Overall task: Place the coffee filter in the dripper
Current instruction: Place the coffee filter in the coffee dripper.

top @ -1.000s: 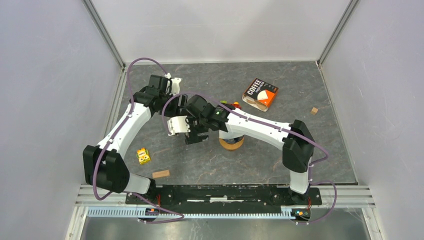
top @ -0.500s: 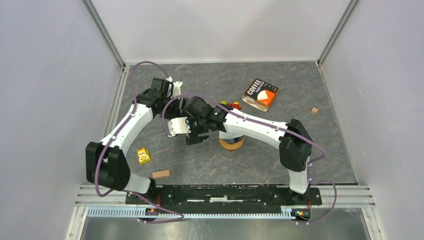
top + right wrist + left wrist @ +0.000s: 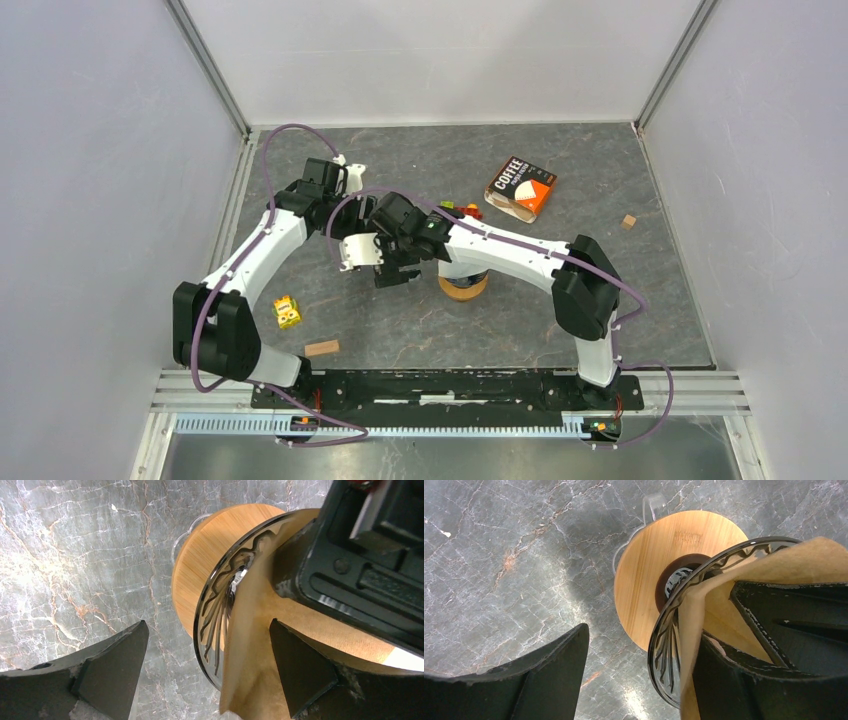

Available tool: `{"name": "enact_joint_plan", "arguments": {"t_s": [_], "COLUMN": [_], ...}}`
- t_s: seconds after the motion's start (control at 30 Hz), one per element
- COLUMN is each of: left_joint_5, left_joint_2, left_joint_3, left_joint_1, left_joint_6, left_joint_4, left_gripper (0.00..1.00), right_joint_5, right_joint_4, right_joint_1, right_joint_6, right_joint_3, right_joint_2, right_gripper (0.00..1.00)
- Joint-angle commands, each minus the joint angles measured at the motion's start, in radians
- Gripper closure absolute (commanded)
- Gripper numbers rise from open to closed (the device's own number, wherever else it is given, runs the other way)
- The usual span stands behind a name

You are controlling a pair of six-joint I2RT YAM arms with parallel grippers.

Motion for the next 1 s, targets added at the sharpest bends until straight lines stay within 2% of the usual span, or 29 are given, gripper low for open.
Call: {"name": "enact_joint_plan", "arguments": {"t_s": [0.0, 0.97], "left_joint_5": [0.008, -0.007], "left_joint_2": [0.001, 0.016], "left_joint_3": [-0.005, -0.04], "left_joint_1": [0.005, 0.005], "left_joint_6": [0.049, 0.074], "left_joint_4": [0.047, 0.074], "left_gripper": [0.23, 0.22], "right_joint_5": [0.009, -0.006], "right_joint_4": [0.016, 0.042], "right_joint_1": [-0.003, -0.007], "right_joint_6": [-0.005, 0.001], "right_joint_3": [-0.013, -0.038], "right_joint_2": [0.002, 0.021], "right_gripper": [0.02, 0.02]}}
